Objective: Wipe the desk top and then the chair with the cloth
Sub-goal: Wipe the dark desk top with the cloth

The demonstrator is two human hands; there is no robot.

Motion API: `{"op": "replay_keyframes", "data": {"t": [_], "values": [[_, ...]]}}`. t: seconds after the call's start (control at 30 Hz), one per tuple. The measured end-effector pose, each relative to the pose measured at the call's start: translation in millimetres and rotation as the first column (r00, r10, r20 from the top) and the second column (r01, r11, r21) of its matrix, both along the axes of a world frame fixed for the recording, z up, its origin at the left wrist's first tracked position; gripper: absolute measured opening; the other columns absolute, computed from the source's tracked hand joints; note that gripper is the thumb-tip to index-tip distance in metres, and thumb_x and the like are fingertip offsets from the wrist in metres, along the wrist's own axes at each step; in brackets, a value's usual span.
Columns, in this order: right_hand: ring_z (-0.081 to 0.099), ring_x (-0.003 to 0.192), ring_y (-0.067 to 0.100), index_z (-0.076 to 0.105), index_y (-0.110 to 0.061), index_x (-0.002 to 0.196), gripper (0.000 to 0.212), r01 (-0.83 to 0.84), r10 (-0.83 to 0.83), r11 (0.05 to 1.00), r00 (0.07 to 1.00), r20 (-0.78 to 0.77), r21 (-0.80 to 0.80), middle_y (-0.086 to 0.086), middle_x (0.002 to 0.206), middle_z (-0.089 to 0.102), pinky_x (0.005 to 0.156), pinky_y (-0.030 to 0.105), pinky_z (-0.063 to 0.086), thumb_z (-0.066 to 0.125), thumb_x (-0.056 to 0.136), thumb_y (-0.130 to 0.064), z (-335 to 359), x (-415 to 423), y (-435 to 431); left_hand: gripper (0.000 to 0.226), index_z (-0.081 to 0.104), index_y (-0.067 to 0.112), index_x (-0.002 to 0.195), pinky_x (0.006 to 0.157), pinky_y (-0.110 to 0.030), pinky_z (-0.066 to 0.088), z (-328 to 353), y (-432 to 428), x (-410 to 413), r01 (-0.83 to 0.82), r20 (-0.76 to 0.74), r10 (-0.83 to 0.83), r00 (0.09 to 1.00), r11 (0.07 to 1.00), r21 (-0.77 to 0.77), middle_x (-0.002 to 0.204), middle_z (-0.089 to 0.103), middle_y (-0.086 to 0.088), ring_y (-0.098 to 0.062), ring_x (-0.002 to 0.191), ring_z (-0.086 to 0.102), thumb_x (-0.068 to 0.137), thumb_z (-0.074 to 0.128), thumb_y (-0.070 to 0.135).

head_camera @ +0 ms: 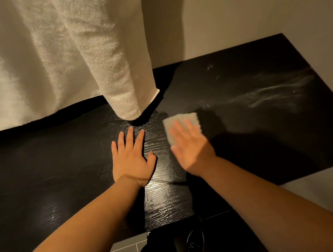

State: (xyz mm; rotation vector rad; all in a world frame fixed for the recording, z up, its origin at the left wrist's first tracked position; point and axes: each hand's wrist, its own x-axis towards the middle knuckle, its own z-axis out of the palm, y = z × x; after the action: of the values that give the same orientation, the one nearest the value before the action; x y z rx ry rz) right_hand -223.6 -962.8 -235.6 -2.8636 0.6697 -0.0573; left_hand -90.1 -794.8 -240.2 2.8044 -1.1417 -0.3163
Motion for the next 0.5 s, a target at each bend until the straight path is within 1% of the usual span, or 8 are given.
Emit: {"op": "replay_keyframes", "data": {"t": [0.1, 0.17, 0.23, 0.27, 0.33, 0.37, 0.43, 0.5], "values": [[0.011, 0.157, 0.03, 0.033, -0.013, 0.159, 0.066, -0.269, 0.268, 0.963, 0.963, 0.015, 0.033, 0.008, 0.168, 0.024, 0.127, 0.049, 0.015, 0.036, 0.102, -0.048, -7, -15, 11, 0.078, 0.018, 0.034, 0.166, 0.13, -0.055, 0.001, 1, 0, 0, 0.0, -0.001, 0.0, 1.0, 1.0, 0.001, 0.176, 0.005, -0.002, -0.03, 0.161, -0.002, 0.094, 0.033, 0.06], [0.022, 0.153, 0.038, 0.039, -0.006, 0.155, 0.059, -0.334, 0.336, 0.941, 0.941, 0.025, -0.06, 0.019, 0.162, 0.033, 0.122, 0.056, 0.026, 0.043, 0.105, -0.037, -4, -16, -11, 0.077, 0.018, 0.034, 0.166, 0.13, -0.055, 0.001, 1, 0, 0, 0.001, -0.003, -0.001, 1.0, 1.0, 0.004, 0.176, 0.005, -0.002, -0.031, 0.161, -0.002, 0.095, 0.032, 0.06], [0.042, 0.141, 0.047, 0.047, 0.002, 0.146, 0.054, -0.179, 0.19, 0.974, 0.979, 0.076, -0.136, 0.029, 0.149, 0.046, 0.114, 0.059, 0.037, 0.045, 0.101, -0.028, -1, -12, -42, 0.077, 0.018, 0.033, 0.166, 0.13, -0.055, 0.002, 0, 1, 0, 0.0, 0.001, 0.0, 1.0, 1.0, 0.004, 0.176, 0.006, -0.002, -0.031, 0.161, -0.001, 0.095, 0.032, 0.06], [0.04, 0.142, 0.045, 0.044, 0.001, 0.149, 0.058, -0.042, 0.049, 0.995, 0.996, 0.078, -0.089, 0.026, 0.152, 0.044, 0.117, 0.057, 0.035, 0.041, 0.101, -0.033, 2, -12, -58, 0.077, 0.018, 0.033, 0.166, 0.13, -0.056, 0.002, 0, 1, 0, 0.0, 0.003, 0.0, 1.0, 1.0, 0.004, 0.176, 0.006, -0.003, -0.032, 0.161, 0.0, 0.095, 0.032, 0.059], [0.015, 0.155, 0.036, 0.027, -0.01, 0.16, 0.066, 0.238, -0.236, 0.969, 0.971, -0.042, 0.058, 0.012, 0.168, 0.021, 0.127, 0.048, 0.015, 0.03, 0.105, -0.047, 5, -8, -72, 0.077, 0.019, 0.032, 0.166, 0.129, -0.056, 0.004, -1, 1, 0, 0.001, 0.009, -0.001, 1.0, 1.0, 0.002, 0.176, 0.007, -0.003, -0.032, 0.161, 0.001, 0.095, 0.033, 0.059], [0.005, 0.157, 0.035, 0.019, -0.014, 0.162, 0.068, 0.309, -0.301, 0.945, 0.949, -0.09, 0.103, 0.008, 0.171, 0.011, 0.128, 0.047, 0.007, 0.026, 0.105, -0.05, 3, -3, -67, 0.077, 0.02, 0.032, 0.166, 0.129, -0.057, 0.004, -1, 1, 0, 0.001, 0.009, -0.001, 1.0, 1.0, -0.001, 0.176, 0.008, -0.004, -0.033, 0.161, 0.001, 0.095, 0.034, 0.058], [-0.003, 0.157, 0.035, 0.011, -0.015, 0.163, 0.07, 0.22, -0.21, 0.973, 0.97, -0.125, 0.07, 0.009, 0.171, 0.005, 0.127, 0.05, 0.003, 0.012, 0.103, -0.051, 1, 9, -40, 0.077, 0.02, 0.032, 0.166, 0.129, -0.057, 0.004, 1, 0, 0, 0.0, 0.008, 0.0, 1.0, 1.0, -0.002, 0.176, 0.008, -0.004, -0.033, 0.161, 0.002, 0.095, 0.035, 0.058], [0.005, 0.157, 0.033, 0.019, -0.016, 0.162, 0.074, 0.015, -0.006, 0.996, 0.995, -0.097, 0.09, 0.009, 0.17, 0.015, 0.126, 0.052, 0.01, 0.01, 0.098, -0.052, 2, 13, -10, 0.078, 0.02, 0.032, 0.166, 0.129, -0.057, 0.005, 1, -1, 0, 0.002, 0.009, -0.002, 1.0, 1.0, -0.002, 0.176, 0.008, -0.004, -0.033, 0.161, 0.002, 0.094, 0.034, 0.059]]}}
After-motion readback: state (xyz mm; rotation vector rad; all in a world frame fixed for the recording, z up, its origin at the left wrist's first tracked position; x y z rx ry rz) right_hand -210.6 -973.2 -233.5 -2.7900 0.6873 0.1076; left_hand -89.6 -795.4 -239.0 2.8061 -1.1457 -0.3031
